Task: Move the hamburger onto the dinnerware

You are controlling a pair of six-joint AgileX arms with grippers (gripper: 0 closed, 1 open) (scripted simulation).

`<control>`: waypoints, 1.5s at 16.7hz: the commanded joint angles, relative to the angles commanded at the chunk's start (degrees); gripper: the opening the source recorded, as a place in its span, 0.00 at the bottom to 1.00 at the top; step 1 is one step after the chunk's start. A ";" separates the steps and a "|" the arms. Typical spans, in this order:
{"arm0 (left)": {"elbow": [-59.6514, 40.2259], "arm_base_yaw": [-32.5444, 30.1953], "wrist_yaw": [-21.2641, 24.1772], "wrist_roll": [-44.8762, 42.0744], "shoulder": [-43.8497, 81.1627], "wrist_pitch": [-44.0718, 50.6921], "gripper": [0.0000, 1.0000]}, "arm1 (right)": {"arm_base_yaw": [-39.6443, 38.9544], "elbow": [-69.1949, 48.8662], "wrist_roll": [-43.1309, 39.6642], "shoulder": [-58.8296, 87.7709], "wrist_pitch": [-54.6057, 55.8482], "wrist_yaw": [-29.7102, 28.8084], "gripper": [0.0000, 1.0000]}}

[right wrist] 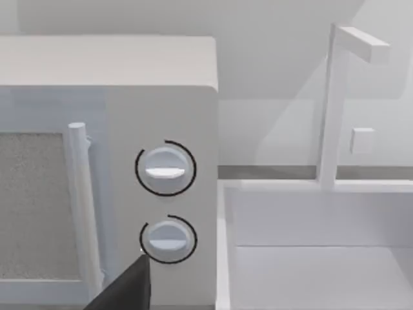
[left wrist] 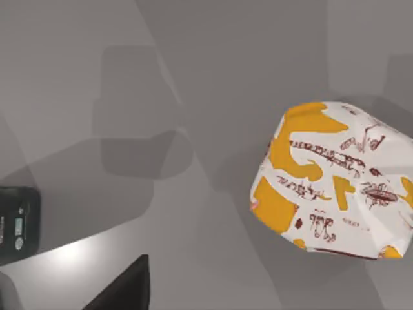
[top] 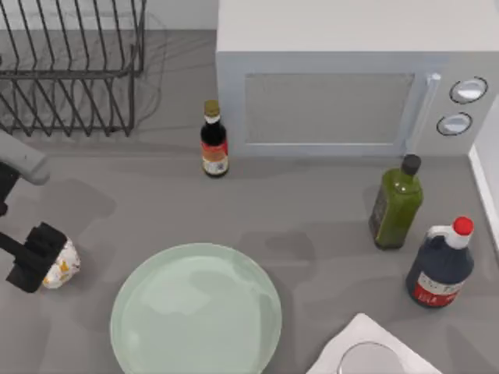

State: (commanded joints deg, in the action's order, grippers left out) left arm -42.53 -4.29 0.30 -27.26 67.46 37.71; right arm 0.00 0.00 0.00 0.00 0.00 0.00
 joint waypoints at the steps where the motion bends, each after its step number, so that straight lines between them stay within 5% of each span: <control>1: -3.11 -0.29 0.00 -2.01 4.73 2.79 1.00 | 0.00 0.00 0.00 0.00 0.00 0.00 1.00; 8: -19.43 -1.73 -0.19 -12.05 28.54 15.84 1.00 | 0.00 0.00 0.00 0.00 0.00 0.00 1.00; 15: -21.37 -1.59 -0.26 -13.19 31.14 17.19 1.00 | 0.00 0.00 0.00 0.00 0.00 0.00 1.00; 25: -12.64 -1.78 -0.23 -13.48 40.11 -0.60 1.00 | 0.00 0.00 0.00 0.00 0.00 0.00 1.00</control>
State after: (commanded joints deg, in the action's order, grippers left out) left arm -55.17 -6.07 0.07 -40.74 107.57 37.11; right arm 0.00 0.00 0.00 0.00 0.00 0.00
